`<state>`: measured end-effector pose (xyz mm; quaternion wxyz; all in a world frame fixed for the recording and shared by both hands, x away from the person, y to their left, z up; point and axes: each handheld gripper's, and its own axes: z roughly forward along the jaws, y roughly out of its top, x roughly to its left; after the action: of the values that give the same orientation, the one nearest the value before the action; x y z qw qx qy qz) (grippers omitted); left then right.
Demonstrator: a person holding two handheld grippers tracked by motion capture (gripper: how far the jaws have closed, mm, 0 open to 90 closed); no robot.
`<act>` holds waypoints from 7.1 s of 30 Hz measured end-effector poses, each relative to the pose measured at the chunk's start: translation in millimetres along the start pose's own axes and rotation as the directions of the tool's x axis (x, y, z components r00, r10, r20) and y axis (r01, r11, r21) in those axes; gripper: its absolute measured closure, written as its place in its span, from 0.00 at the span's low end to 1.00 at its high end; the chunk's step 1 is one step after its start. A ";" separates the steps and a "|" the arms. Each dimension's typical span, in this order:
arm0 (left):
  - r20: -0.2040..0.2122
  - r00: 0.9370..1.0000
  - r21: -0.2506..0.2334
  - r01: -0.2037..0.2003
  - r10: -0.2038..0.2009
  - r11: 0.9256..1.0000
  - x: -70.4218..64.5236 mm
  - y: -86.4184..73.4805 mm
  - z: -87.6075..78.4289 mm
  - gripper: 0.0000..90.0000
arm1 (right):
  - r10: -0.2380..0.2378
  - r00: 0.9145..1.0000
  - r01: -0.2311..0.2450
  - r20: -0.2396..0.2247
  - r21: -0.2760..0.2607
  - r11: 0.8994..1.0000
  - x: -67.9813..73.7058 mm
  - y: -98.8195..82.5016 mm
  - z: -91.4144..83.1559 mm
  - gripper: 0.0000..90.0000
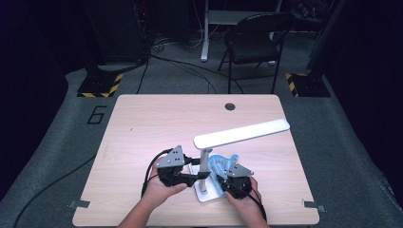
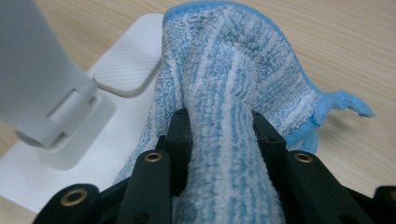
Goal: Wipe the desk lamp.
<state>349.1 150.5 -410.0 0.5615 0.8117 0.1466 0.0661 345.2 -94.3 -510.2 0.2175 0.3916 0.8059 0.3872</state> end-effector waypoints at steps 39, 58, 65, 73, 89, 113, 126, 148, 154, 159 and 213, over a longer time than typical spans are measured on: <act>-0.024 0.999 -0.006 0.037 -0.037 0.999 4.5 -3.6 -5.6 0.57 | 0.078 0.942 -0.093 -0.328 -0.030 0.995 24.5 9.2 -11.6 0.78; 0.052 0.998 0.026 0.037 -0.038 0.999 5.1 7.4 -30.9 0.56 | 0.057 0.954 -0.068 -0.295 -0.029 0.997 22.8 8.6 -17.9 0.76; 0.038 0.999 0.052 0.019 -0.021 0.998 6.6 2.7 -28.8 0.66 | 0.052 0.949 -0.064 -0.311 -0.029 0.998 27.2 10.3 -17.1 0.76; 0.044 0.999 0.067 0.026 -0.029 0.997 8.6 0.0 -27.0 0.69 | 0.038 0.941 -0.053 -0.337 -0.035 0.998 27.4 15.0 -20.3 0.77; 0.050 0.998 0.079 0.039 -0.043 0.996 9.1 -0.2 -26.9 0.69 | -0.033 0.932 -0.018 -0.361 -0.136 0.991 24.8 49.5 -59.1 0.77; 0.031 0.999 0.077 0.042 -0.044 0.996 8.3 0.3 -26.6 0.68 | -0.081 0.914 0.002 -0.397 -0.196 0.981 21.6 84.8 -92.3 0.77; 0.029 0.999 0.080 0.039 -0.042 0.996 8.5 0.4 -26.9 0.68 | -0.069 0.923 0.056 -0.379 -0.046 0.997 29.1 49.8 -49.4 0.77; 0.021 0.999 0.075 0.038 -0.040 0.996 8.8 -0.6 -24.4 0.68 | -0.196 0.930 0.113 -0.312 -0.265 0.958 21.1 120.9 -124.6 0.77; 0.022 0.999 0.080 0.038 -0.040 0.996 8.1 -1.0 -21.4 0.68 | -0.201 0.934 0.101 -0.295 -0.321 0.942 18.6 130.9 -141.1 0.77; 0.023 0.999 0.085 0.043 -0.045 0.995 7.7 -1.1 -21.2 0.68 | -0.206 0.935 0.101 -0.287 -0.341 0.935 18.3 127.2 -139.7 0.78; -0.072 0.997 0.099 0.029 -0.022 0.995 4.1 -18.7 11.9 0.57 | -0.165 0.962 0.063 -0.216 -0.412 0.909 11.6 126.5 -144.6 0.78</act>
<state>353.2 147.3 -431.9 0.5153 0.8340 0.1801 0.0803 302.3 -100.8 -322.7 0.2138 0.2393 0.7517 0.5762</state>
